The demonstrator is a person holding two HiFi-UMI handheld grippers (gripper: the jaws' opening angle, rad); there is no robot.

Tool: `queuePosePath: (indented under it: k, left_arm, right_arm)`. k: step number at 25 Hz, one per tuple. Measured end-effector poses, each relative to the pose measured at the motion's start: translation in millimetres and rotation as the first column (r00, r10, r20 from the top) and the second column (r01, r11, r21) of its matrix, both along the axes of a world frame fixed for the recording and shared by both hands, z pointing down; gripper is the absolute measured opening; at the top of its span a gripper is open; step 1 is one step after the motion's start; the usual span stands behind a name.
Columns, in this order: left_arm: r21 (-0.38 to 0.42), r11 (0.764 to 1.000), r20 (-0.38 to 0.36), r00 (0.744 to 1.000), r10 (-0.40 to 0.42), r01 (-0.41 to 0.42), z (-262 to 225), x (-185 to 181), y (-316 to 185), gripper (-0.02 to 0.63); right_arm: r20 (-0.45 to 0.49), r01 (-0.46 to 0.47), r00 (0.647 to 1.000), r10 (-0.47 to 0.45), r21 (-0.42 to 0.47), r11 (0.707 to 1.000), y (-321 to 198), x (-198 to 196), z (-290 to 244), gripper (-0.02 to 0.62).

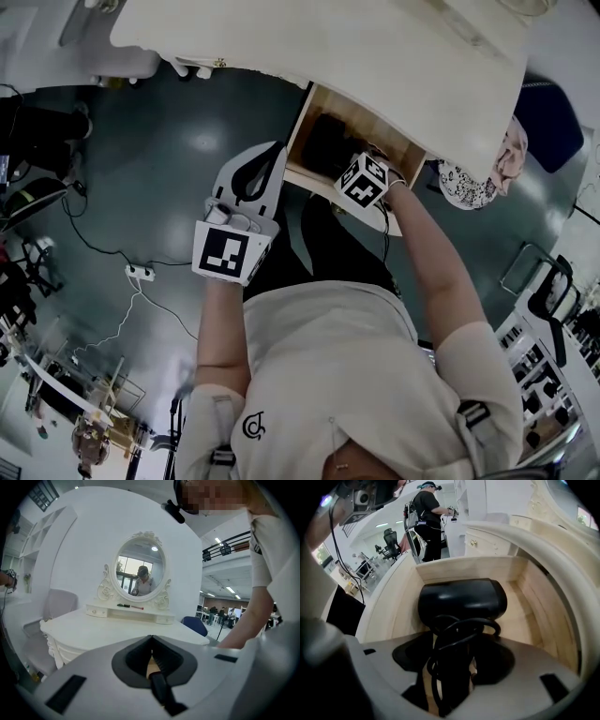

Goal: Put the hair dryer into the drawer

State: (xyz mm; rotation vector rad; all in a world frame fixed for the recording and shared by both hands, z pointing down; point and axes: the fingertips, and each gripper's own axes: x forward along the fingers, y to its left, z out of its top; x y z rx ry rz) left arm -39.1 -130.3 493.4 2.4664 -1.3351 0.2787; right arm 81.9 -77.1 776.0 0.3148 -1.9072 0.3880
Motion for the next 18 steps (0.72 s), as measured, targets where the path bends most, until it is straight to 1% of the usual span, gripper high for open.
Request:
queuePosePath:
  k: [1, 3, 6, 8, 9, 10, 11, 14, 16, 18]
  left_arm:
    - [0.003, 1.0, 0.002, 1.0, 0.009, -0.009, -3, 1, 0, 0.014]
    - [0.036, 0.999, -0.013, 1.0, 0.022, -0.021, -15, 2, -8, 0.014]
    - [0.042, 0.999, 0.003, 0.999, 0.034, -0.034, -22, -6, -14, 0.014]
    - [0.03, 0.999, 0.017, 0.999, 0.036, -0.037, -27, -10, -13, 0.014]
    - [0.027, 0.999, 0.021, 0.999, 0.044, -0.044, -31, -9, -14, 0.014]
    - [0.031, 0.998, 0.024, 0.998, 0.058, -0.059, -34, -7, -16, 0.014]
    - [0.042, 0.996, 0.026, 0.996, 0.08, -0.081, -37, -4, -19, 0.014]
    - [0.082, 0.985, 0.042, 0.988, 0.15, -0.153, -48, 10, -29, 0.014]
    - [0.101, 0.979, 0.042, 0.984, 0.175, -0.178, -59, 18, -32, 0.014]
    - [0.129, 0.973, 0.019, 0.982, 0.189, -0.19, -76, 26, -36, 0.014]
  right_arm:
    - [-0.008, -0.003, 1.0, 0.003, -0.014, 1.0, 2, 1, -1, 0.272]
    - [-0.011, -0.021, 1.0, 0.02, -0.025, 0.999, 2, 2, -7, 0.278]
    - [0.008, -0.06, 0.998, 0.06, 0.003, 0.998, -7, 2, -29, 0.273]
    - [0.025, -0.093, 0.995, 0.092, 0.06, 0.994, -15, 5, -53, 0.223]
    - [0.039, -0.12, 0.992, 0.117, 0.099, 0.988, -21, 7, -67, 0.164]
    - [0.06, -0.157, 0.987, 0.15, 0.137, 0.978, -29, 9, -80, 0.124]
    - [0.087, -0.201, 0.978, 0.188, 0.172, 0.964, -39, 12, -92, 0.101]
    - [0.182, -0.327, 0.941, 0.287, 0.255, 0.91, -60, 20, -130, 0.021]
    - [0.232, -0.378, 0.918, 0.322, 0.267, 0.887, -63, 25, -151, 0.008]
    - [0.265, -0.411, 0.9, 0.346, 0.252, 0.876, -61, 28, -170, 0.008]
